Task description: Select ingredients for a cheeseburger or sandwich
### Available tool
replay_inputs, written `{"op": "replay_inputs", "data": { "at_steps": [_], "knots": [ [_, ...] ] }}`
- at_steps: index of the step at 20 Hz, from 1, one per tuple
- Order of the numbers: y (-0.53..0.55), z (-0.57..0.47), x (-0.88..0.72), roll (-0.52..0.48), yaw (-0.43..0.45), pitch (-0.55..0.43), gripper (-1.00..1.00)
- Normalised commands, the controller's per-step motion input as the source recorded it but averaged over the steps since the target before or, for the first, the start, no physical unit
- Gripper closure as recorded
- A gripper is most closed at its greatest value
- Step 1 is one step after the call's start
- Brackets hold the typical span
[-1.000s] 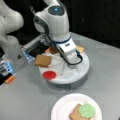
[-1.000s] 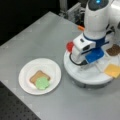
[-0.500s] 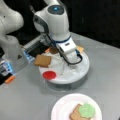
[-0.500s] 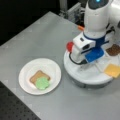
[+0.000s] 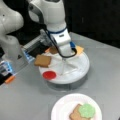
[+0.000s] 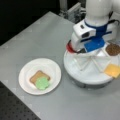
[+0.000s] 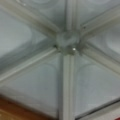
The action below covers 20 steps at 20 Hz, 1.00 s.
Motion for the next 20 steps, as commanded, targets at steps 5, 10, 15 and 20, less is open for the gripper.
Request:
{"op": "replay_inputs", "data": {
  "at_steps": [5,10,15,20],
  "knots": [
    [-0.15,0.10,-0.05,0.246,-0.757,0.167,-1.00],
    [-0.23,0.22,0.01,0.288,-0.881,0.177,-1.00],
    [-0.10,0.24,0.08,0.145,-0.534,0.114,-1.00],
    [-0.07,0.16,0.09,0.239,-0.317,0.105,-1.00]
  ]
}}
